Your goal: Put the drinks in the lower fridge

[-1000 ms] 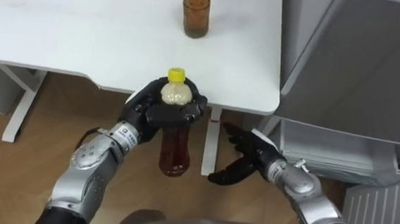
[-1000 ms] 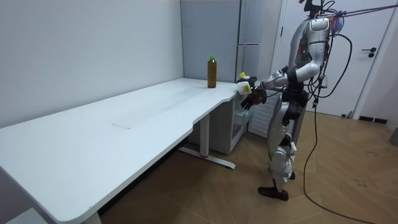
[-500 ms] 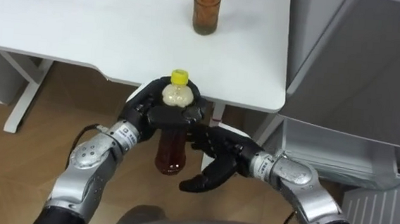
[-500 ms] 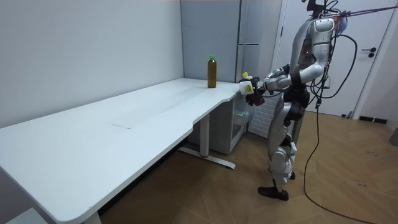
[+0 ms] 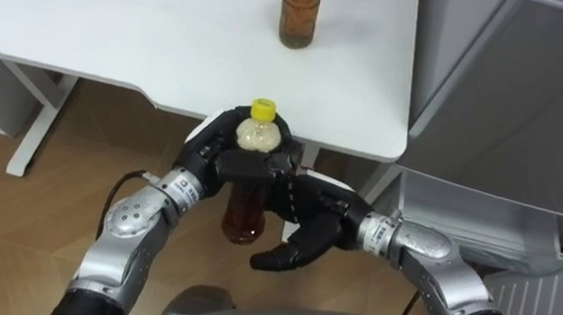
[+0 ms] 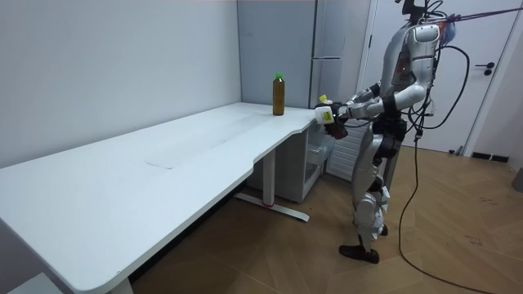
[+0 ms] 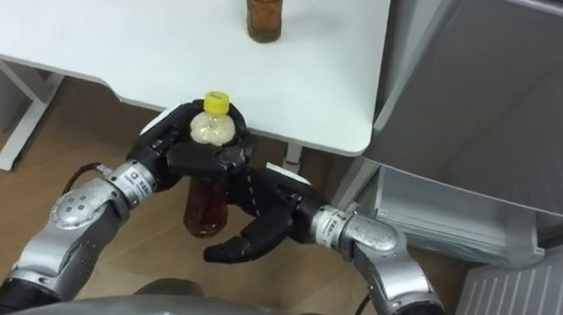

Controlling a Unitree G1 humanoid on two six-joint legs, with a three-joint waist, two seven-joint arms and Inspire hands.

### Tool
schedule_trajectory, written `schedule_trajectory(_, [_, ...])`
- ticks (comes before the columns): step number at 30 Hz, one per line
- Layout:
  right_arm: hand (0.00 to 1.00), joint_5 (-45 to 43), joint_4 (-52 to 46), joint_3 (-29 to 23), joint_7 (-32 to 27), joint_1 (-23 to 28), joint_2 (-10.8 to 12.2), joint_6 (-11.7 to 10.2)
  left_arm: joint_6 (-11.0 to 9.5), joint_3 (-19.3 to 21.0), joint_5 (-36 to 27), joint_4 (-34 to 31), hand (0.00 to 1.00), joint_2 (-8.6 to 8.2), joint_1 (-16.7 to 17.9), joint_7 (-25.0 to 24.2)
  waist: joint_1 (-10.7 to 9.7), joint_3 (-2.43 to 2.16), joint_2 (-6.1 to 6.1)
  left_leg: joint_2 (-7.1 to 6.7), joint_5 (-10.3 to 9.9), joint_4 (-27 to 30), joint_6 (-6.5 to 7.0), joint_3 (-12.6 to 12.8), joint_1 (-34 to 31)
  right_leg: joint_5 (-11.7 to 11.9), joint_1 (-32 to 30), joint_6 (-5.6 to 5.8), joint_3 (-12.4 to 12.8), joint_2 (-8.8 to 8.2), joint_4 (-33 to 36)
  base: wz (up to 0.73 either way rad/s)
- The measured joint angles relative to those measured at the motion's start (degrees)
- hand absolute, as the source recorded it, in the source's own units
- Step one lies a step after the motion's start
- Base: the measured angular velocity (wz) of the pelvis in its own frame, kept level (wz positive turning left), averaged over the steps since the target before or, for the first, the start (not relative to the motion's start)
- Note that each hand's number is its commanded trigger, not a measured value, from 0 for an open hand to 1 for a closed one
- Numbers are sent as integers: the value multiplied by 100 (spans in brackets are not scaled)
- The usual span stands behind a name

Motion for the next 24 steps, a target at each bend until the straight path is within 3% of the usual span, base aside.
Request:
schedule_trajectory(10, [0, 460, 71, 54, -12, 25, 7, 51, -206, -147, 32, -6, 100, 35, -1, 133, -1, -33, 62, 4, 0, -54, -3, 2, 107, 3, 101, -1, -3, 3, 14, 0])
schedule_trajectory(24, [0, 665, 193, 129, -11, 23, 7, 127, -205, -266, 269, -9, 100, 48, -28, 193, -16, -29, 68, 20, -1, 1, -2, 33, 92, 9, 67, -11, 24, 10, 36, 0])
